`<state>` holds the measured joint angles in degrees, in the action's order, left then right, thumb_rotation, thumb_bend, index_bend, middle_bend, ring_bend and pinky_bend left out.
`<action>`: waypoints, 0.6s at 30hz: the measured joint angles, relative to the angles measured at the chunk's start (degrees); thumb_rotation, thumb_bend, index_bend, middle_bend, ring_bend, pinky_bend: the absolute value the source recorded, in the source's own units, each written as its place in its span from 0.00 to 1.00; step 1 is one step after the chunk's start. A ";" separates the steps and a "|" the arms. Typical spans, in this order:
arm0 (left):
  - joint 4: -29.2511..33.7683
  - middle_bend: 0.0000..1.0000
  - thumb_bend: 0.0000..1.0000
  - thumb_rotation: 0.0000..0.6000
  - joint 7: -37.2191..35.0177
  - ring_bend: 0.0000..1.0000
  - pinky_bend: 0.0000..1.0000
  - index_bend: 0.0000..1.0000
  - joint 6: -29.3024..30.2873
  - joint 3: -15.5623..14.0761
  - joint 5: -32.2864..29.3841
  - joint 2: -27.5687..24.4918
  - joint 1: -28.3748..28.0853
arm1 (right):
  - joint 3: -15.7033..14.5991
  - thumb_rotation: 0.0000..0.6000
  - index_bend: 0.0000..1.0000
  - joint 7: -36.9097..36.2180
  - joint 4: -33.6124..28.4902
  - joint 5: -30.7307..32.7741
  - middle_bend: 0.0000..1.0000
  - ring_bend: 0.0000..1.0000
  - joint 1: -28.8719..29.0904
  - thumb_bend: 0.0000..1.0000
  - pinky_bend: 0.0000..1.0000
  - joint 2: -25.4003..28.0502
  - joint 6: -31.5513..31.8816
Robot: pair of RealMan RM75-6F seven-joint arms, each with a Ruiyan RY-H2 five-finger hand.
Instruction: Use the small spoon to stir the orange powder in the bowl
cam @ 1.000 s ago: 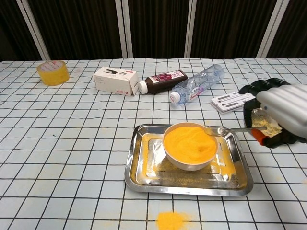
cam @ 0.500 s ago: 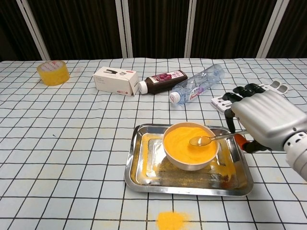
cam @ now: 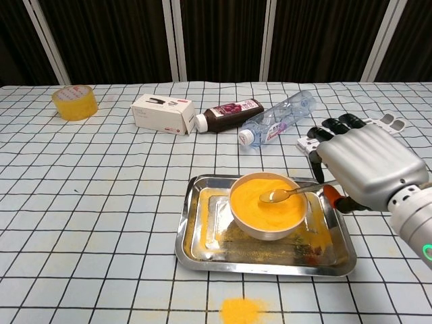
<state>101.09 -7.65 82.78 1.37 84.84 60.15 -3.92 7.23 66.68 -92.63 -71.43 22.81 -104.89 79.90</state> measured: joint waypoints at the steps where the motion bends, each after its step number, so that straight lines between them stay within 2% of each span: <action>1: 0.02 0.00 0.00 1.00 0.03 0.00 0.00 0.00 -0.04 -0.01 -0.04 0.00 0.00 | -0.04 1.00 0.35 0.20 -0.08 0.18 0.13 0.00 -0.06 0.53 0.00 0.03 0.09; 6: 0.14 0.00 0.00 1.00 0.16 0.00 0.00 0.00 -0.13 -0.05 -0.18 -0.08 -0.03 | -0.61 1.00 0.31 0.75 -1.01 1.11 0.13 0.00 -0.54 0.53 0.00 0.52 0.68; 18: 0.29 0.00 0.00 1.00 0.37 0.00 0.00 0.00 -0.31 -0.04 -0.60 -0.08 -0.06 | -2.07 1.00 0.31 1.61 -2.55 3.36 0.12 0.00 -1.19 0.53 0.00 1.94 0.65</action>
<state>101.37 -7.28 82.47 1.33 84.25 60.08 -3.98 5.16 68.29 -95.18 -68.06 21.63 -102.95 80.55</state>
